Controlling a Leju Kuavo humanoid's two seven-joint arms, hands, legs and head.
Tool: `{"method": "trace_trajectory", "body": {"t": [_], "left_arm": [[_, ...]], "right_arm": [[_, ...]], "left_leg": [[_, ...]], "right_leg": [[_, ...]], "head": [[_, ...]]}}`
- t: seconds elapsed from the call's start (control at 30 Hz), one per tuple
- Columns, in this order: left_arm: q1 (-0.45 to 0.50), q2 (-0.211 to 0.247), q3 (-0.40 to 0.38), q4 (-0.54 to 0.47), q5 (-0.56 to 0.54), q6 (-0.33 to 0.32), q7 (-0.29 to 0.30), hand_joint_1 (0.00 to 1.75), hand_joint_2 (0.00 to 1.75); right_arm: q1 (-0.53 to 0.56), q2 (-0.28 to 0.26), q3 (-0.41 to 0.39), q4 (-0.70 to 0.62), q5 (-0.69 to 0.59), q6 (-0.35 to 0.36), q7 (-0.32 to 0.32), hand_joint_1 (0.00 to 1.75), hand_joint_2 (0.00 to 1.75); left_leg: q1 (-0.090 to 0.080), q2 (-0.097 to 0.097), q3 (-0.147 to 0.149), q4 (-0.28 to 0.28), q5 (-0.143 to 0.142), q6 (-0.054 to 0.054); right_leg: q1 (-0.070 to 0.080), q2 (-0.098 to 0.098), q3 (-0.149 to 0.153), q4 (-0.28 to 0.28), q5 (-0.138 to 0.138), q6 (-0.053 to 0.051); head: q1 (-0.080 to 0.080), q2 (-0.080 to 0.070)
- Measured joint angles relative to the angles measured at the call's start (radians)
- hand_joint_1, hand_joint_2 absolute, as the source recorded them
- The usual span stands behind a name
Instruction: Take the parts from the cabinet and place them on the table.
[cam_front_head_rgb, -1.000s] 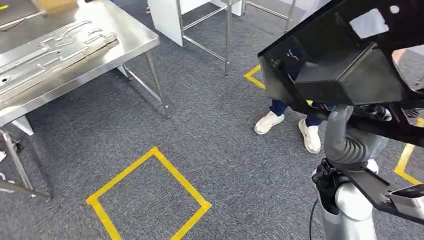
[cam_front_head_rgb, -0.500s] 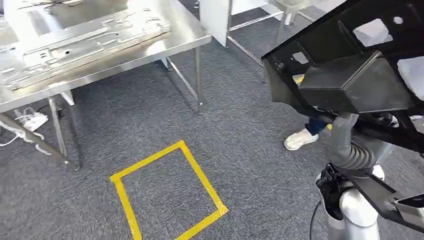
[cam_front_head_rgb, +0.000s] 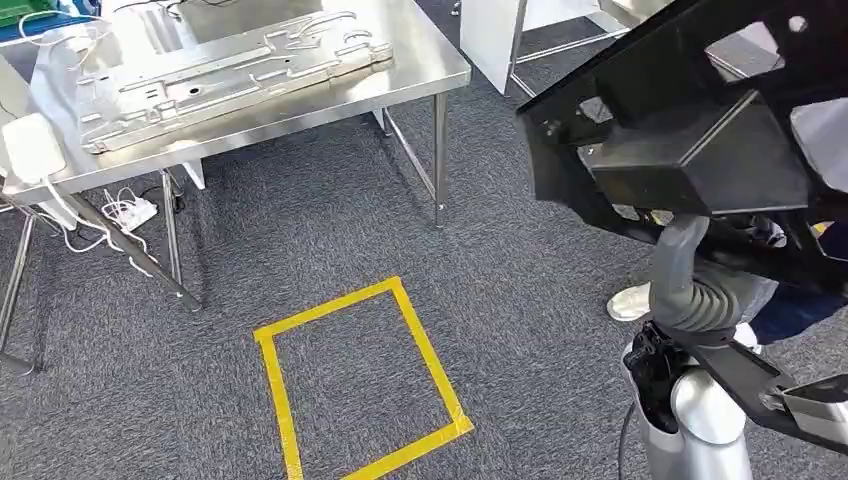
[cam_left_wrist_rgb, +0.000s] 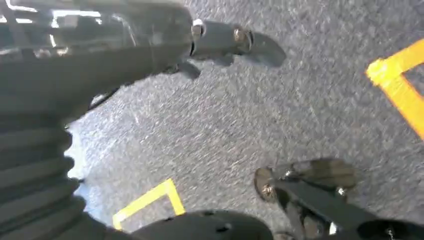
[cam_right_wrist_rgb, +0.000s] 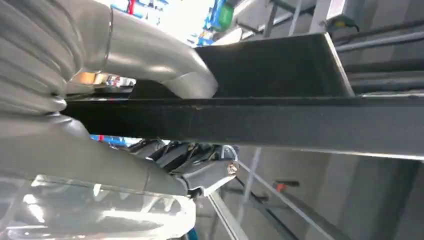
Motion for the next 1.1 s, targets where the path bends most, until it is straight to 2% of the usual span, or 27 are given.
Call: {"method": "trace_trajectory", "body": {"t": [0.07, 0.1, 0.13, 0.17, 0.2, 0.23, 0.4, 0.6, 1.1], "left_arm": [[0.004, 0.000, 0.000, 0.000, 0.000, 0.000, 0.003, 0.00, 1.75], [0.005, 0.001, 0.000, 0.000, 0.000, 0.000, 0.003, 0.00, 1.75], [0.004, 0.001, 0.000, 0.000, -0.001, -0.001, 0.003, 0.00, 1.75], [0.003, 0.000, 0.000, 0.000, -0.001, -0.002, 0.003, 0.00, 1.75], [0.003, -0.003, 0.000, 0.000, -0.002, -0.003, 0.003, 0.00, 1.75], [0.004, -0.003, 0.000, 0.000, -0.002, -0.003, 0.004, 0.00, 1.75], [0.004, -0.003, 0.000, 0.000, -0.003, -0.003, 0.004, 0.00, 1.75], [0.004, -0.003, 0.000, 0.000, -0.004, -0.004, 0.006, 0.00, 1.75], [0.003, -0.003, 0.000, 0.000, -0.011, -0.003, 0.008, 0.00, 1.75]], "right_arm": [[0.000, 0.000, 0.000, 0.000, -0.001, 0.001, 0.000, 1.75, 1.75], [0.000, 0.000, 0.000, 0.000, -0.001, 0.002, 0.000, 1.75, 1.75], [-0.001, 0.000, -0.001, 0.000, -0.002, 0.002, -0.001, 1.75, 1.75], [0.000, 0.000, -0.003, 0.000, -0.002, 0.002, -0.001, 1.75, 1.75], [0.001, 0.000, -0.004, 0.000, -0.004, 0.002, 0.000, 1.75, 1.75], [0.002, 0.000, -0.004, 0.000, -0.005, 0.003, -0.001, 1.75, 1.75], [0.002, -0.001, -0.006, -0.003, -0.009, 0.006, -0.003, 1.75, 1.75], [0.002, -0.001, -0.007, -0.006, 0.003, 0.008, -0.010, 1.75, 1.75], [0.002, -0.001, -0.018, -0.008, 0.017, 0.009, -0.010, 1.75, 1.75]], "left_leg": [[0.004, 0.007, 0.097, -0.184, 0.084, 0.001], [0.003, 0.019, 0.124, -0.231, 0.080, 0.000], [-0.006, 0.015, 0.128, -0.252, 0.074, 0.002], [-0.003, 0.014, 0.124, -0.249, 0.073, 0.005], [-0.001, 0.011, 0.124, -0.253, 0.076, 0.003], [-0.003, 0.009, 0.124, -0.253, 0.075, 0.003], [-0.007, 0.006, 0.124, -0.252, 0.072, 0.012], [-0.008, 0.006, 0.124, -0.251, 0.072, 0.015], [-0.007, 0.007, 0.127, -0.255, 0.075, 0.016]], "right_leg": [[-0.003, -0.001, 0.011, 0.000, -0.007, 0.007], [-0.002, -0.001, 0.014, -0.001, -0.010, 0.013], [0.006, -0.001, 0.010, 0.004, -0.012, 0.018], [0.007, -0.002, 0.008, -0.001, -0.009, 0.024], [0.012, -0.002, 0.009, 0.001, -0.013, 0.014], [0.011, -0.002, 0.010, -0.002, -0.010, 0.009], [0.011, -0.003, 0.020, -0.022, -0.003, 0.019], [0.010, -0.003, 0.021, -0.026, 0.000, 0.034], [0.014, -0.003, 0.020, -0.025, 0.000, 0.034]], "head": [[-0.003, 0.000], [-0.005, 0.000], [-0.009, 0.000], [-0.006, 0.000], [-0.003, 0.000], [-0.001, 0.000], [0.005, 0.000], [0.006, 0.000], [0.006, 0.000]]}}
